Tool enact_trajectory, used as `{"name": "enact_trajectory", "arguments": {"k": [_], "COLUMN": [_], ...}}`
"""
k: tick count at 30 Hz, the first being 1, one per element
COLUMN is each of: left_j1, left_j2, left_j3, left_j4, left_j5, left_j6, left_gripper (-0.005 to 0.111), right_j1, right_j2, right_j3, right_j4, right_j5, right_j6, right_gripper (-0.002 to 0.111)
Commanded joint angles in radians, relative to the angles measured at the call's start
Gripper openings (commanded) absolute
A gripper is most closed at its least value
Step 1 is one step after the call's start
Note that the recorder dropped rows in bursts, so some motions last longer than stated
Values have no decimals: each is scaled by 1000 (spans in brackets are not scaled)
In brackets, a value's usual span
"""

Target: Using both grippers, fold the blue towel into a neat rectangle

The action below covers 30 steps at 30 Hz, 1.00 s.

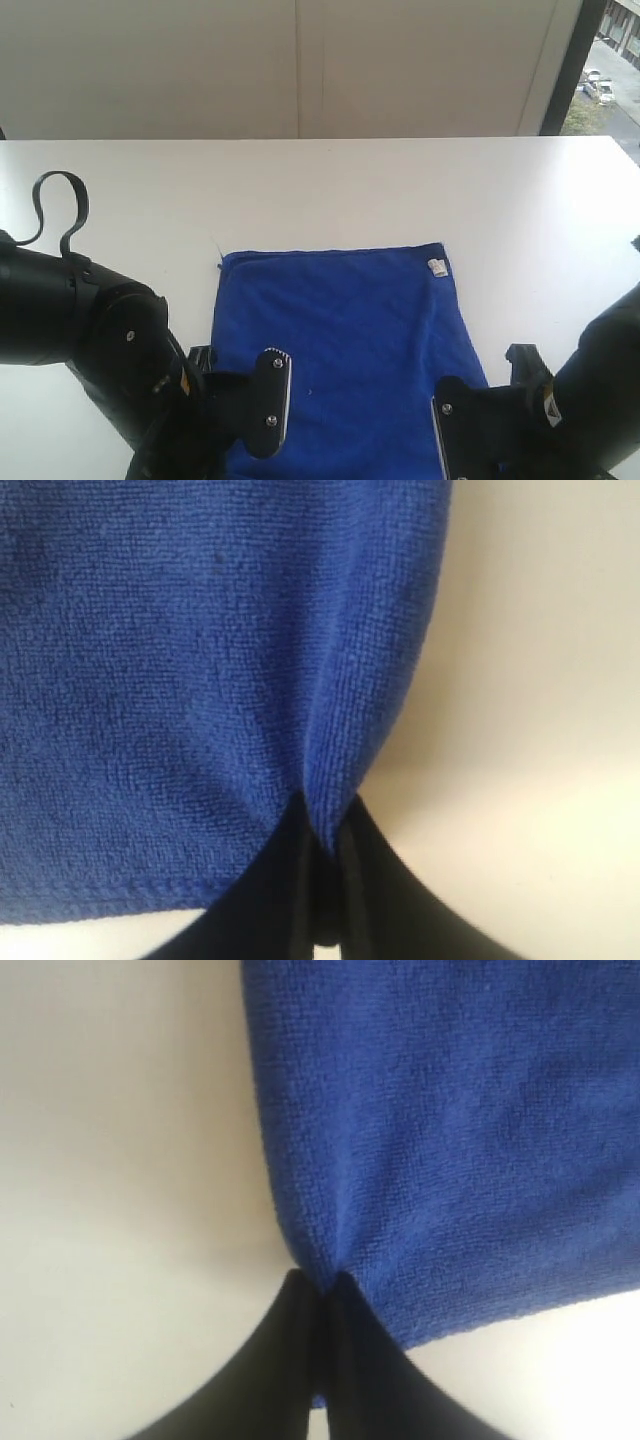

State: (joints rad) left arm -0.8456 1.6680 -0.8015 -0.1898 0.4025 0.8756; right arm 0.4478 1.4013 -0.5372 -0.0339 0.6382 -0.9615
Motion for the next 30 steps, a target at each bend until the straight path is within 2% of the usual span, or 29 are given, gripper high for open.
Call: {"name": "enact_trajectory", "arguments": {"k": [1, 8, 17, 24, 30], "left_j1": [-5, -5, -5, -5, -3], "left_j2": [-5, -5, -35, -124, -132], "left_j3": [15, 13, -27, -27, -27], "left_j4": [-10, -10, -3, 15, 46], "left_j5": [39, 39, 125, 60, 16], "left_j6": [-13, -15, -15, -15, -15], "left_gripper": [7, 13, 15, 15, 15], "right_j1": [2, 2, 2, 2, 2], "right_j2": [-50, -65, -65, -65, -65], "right_j3": [-2, -2, -72, -90, -96], "right_j4": [11, 11, 11, 11, 3], "right_j5": [19, 4, 47, 45, 23], "right_j6": [3, 53, 147, 165, 221], "right_gripper": [0, 0, 0, 0, 0]}}
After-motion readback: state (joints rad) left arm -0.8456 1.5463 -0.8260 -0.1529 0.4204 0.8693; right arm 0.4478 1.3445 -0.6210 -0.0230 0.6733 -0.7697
